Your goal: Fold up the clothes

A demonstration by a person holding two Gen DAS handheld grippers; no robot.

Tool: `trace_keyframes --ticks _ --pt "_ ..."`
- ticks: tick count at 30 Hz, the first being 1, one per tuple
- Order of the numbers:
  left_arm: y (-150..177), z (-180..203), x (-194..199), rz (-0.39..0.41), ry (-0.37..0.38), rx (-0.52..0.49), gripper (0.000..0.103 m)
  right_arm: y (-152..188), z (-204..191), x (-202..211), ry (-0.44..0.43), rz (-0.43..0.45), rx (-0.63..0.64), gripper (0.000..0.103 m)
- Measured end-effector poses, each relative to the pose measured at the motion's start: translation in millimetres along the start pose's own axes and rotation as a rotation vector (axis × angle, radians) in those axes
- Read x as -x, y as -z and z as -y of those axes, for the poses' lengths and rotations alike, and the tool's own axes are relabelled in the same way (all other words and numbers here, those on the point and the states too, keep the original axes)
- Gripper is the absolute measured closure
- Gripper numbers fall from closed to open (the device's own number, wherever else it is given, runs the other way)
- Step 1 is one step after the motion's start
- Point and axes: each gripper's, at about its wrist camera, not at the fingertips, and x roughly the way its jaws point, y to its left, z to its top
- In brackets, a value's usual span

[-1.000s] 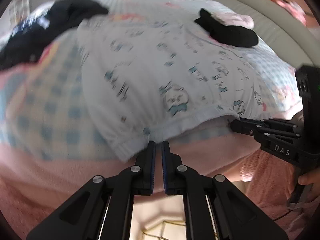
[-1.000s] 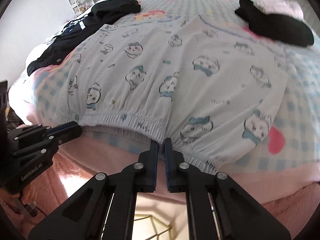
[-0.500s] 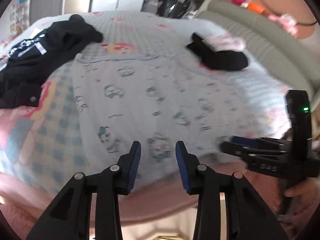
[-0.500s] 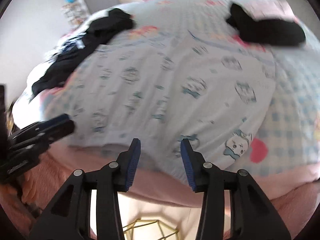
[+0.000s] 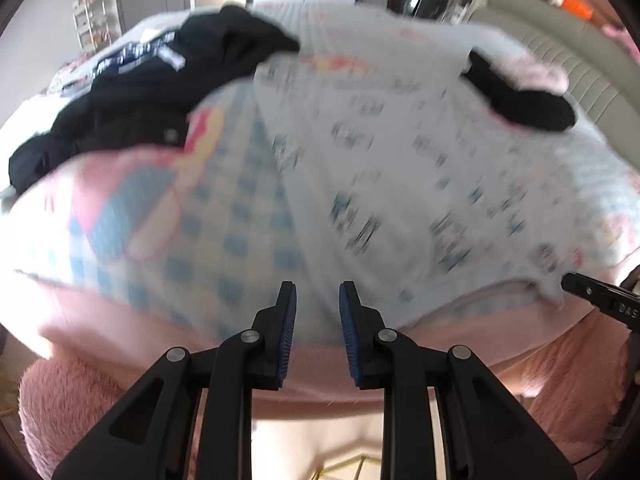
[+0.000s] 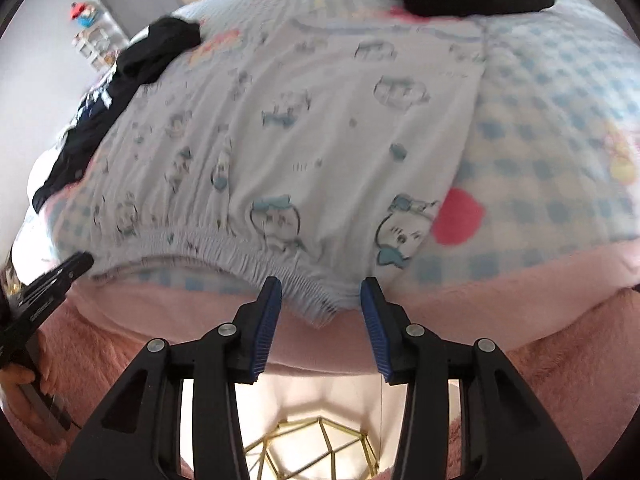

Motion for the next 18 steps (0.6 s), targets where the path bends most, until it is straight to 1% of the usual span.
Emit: trace_keyframes --ticks 2,3,4,6,7,8,10,12,14,15,16,17,18 --pt "-5 11 6 0.050 0.047 -0.033 0.077 -4 -5 17 0.032 0.116 -0.014 0.061" --pt "-8 18 5 0.057 0.082 -0.048 0.077 -6 -8 19 0.021 0.137 -0.015 0.059" --pt "-9 25 0 0.048 0.107 -0.062 0.076 -8 -14 15 -0.006 0.122 -0.003 0.057" --pt "-8 38 -16 -0.006 0.100 -0.089 0.076 -6 -22 -1 -0.021 0.061 0.038 0.057" --pt "-7 43 -25 -0.039 0.087 -0.103 0.076 -4 -24 -8 -0.015 0.039 0.052 0.057" --pt "-5 44 -36 -0.087 0.041 -0.113 0.076 0 -25 -14 -0.005 0.021 0.063 0.057" --pt "1 37 -46 -0.137 -0.009 -0.104 0.076 6 -21 -24 0.020 -0.002 0.058 0.057" --pt "4 26 -42 -0.128 0.022 -0.071 0.075 12 -9 -24 0.011 -0.005 0.033 0.057" --pt "6 20 -36 -0.129 -0.015 -0.068 0.074 17 3 -21 0.002 -0.004 0.010 0.058" --pt "8 15 -34 -0.128 -0.084 -0.074 0.073 17 7 -18 0.001 -0.003 0.000 0.058" --pt "9 10 -32 -0.126 -0.121 -0.073 0.072 19 9 -16 0.001 -0.002 -0.012 0.058" --pt "10 3 -30 -0.124 -0.119 -0.054 0.072 20 11 -13 0.002 -0.001 -0.025 0.058" --pt "11 -5 -26 -0.121 -0.090 -0.010 0.072 21 13 -10 -0.002 0.001 -0.038 0.058"
